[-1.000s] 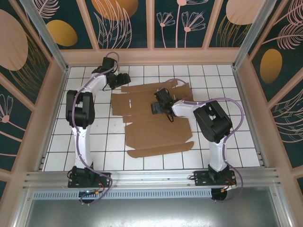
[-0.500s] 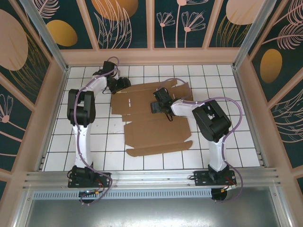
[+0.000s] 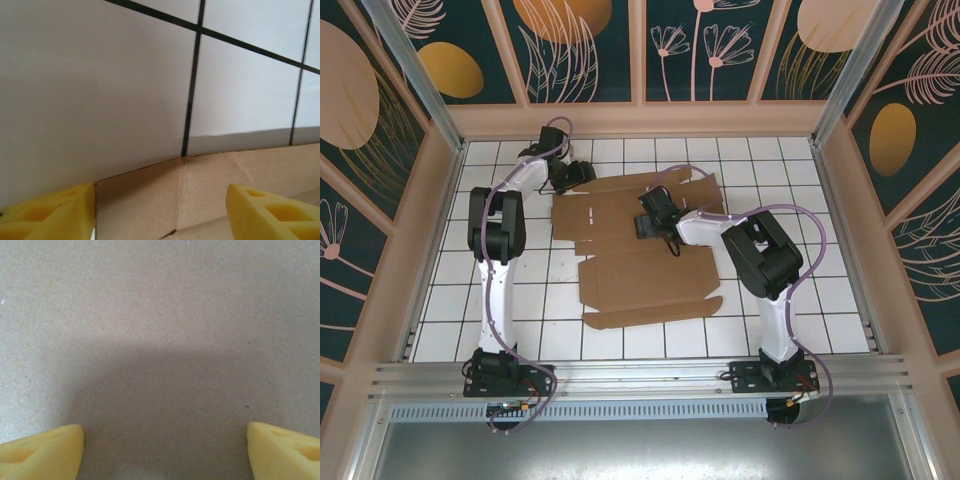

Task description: Fold the paper box

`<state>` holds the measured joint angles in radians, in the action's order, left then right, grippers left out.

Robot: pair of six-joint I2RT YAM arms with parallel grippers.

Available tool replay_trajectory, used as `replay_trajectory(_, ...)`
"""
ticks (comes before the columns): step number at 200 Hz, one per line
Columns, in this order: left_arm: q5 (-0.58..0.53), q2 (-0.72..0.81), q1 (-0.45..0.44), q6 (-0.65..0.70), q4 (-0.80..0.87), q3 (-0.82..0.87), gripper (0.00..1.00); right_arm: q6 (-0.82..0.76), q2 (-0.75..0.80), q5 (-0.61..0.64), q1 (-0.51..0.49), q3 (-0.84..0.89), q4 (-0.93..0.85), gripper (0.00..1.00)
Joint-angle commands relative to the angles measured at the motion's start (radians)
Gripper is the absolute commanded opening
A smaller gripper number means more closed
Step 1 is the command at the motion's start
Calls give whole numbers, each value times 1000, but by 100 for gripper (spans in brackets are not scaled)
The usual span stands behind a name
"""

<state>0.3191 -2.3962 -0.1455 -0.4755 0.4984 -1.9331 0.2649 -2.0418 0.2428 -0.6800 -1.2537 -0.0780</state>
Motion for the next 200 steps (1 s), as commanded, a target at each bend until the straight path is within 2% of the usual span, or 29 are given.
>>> replay_trajectory(1,46,-23,6,-8,3,-16,68,25,-86,-58,-24,25,-123,83)
replay_trajectory(82,203,4,-26,-60,-101,-30,60,25,-132,-64,-36,-1,-149,77)
replay_trajectory(125,225,-41,-83,-77,-106,-107,58,22,-153,-67,-43,-22,-172,74)
replay_trajectory(158,245,-83,-89,-96,-112,-118,58,26,-158,-66,-43,-25,-181,73)
replay_trajectory(200,200,40,-80,-71,-94,-74,63,42,-153,-76,-42,-7,-180,70)
